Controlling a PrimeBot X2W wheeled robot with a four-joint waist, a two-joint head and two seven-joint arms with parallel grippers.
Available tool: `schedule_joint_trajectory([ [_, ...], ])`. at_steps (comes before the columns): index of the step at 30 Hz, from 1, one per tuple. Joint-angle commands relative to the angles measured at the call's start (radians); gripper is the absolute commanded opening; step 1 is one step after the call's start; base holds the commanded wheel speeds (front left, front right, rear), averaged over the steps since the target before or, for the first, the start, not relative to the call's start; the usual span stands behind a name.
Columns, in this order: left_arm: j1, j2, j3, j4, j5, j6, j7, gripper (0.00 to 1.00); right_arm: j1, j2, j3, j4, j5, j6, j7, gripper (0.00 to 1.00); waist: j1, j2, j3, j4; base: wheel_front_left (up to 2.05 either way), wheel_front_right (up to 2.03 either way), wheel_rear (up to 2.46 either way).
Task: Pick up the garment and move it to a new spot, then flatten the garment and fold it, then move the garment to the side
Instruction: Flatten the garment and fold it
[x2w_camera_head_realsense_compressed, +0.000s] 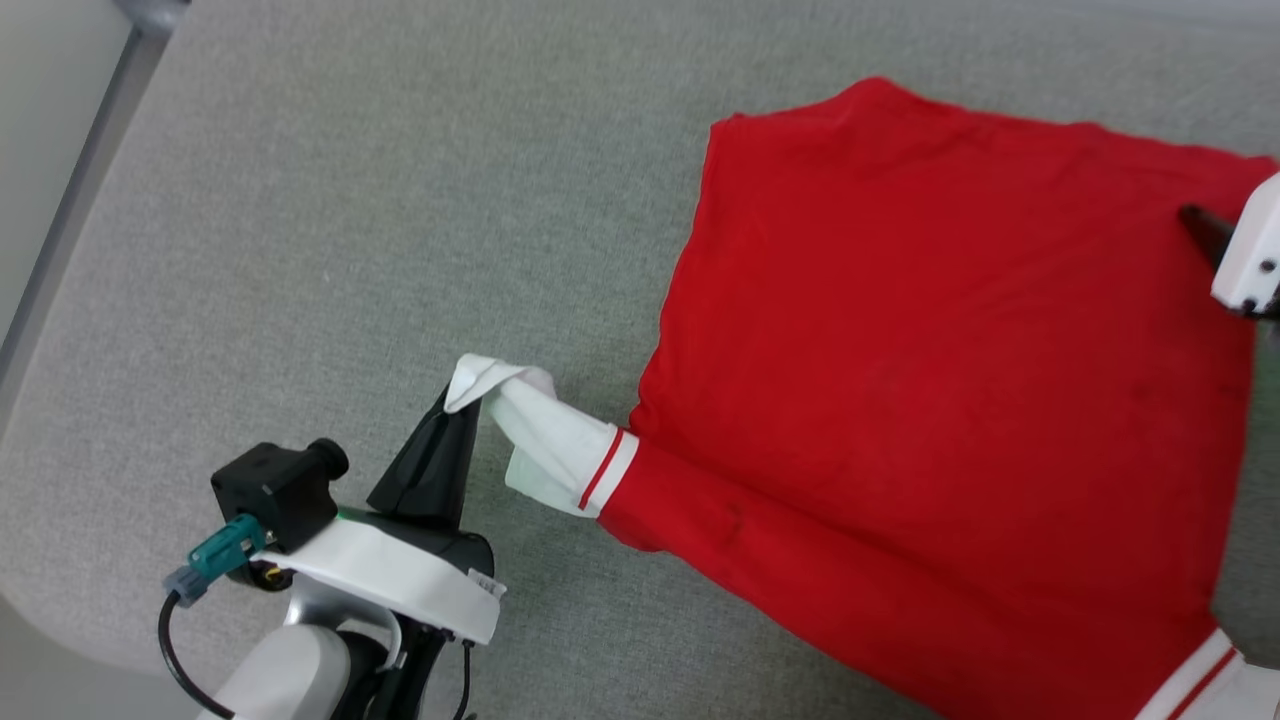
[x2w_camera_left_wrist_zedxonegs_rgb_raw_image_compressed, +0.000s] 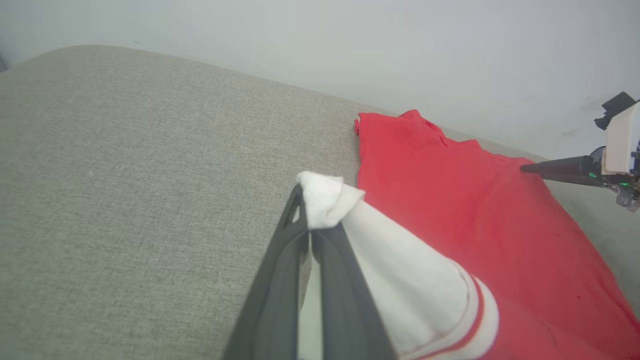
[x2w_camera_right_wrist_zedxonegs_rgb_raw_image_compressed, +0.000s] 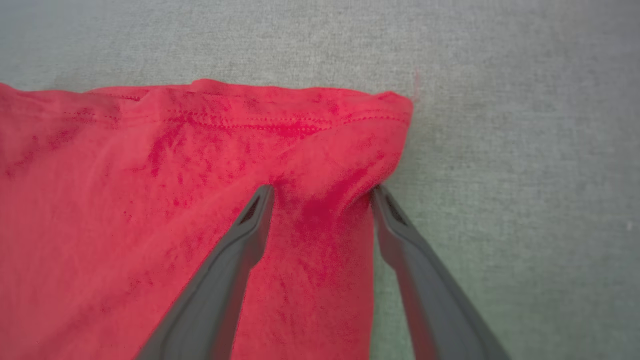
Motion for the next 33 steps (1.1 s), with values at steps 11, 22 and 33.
schedule_joint_trajectory([
  [11, -0.057, -0.027, -0.011, 0.049, -0.006, -0.034, -0.027, 0.00, 0.003, 0.053, -0.102, 0.160, -0.157, -0.001, 0.280, 0.33, -0.0003, 0.0000, 0.090, 0.034, 0.00, 0.00, 0.00],
  [22, -0.011, -0.011, -0.006, 0.098, -0.018, -0.013, -0.016, 0.00, 0.006, 0.002, 0.018, -0.017, -0.129, -0.001, 0.236, 0.00, -0.0003, 0.0000, -0.033, -0.005, 0.00, 0.00, 0.00],
  [33, 0.106, 0.031, 0.024, 0.113, -0.051, 0.049, 0.008, 0.00, 0.336, -0.097, 0.098, -0.337, 0.090, -0.001, 0.261, 0.00, -0.0003, 0.0000, -0.197, -0.102, 0.00, 0.00, 0.00],
])
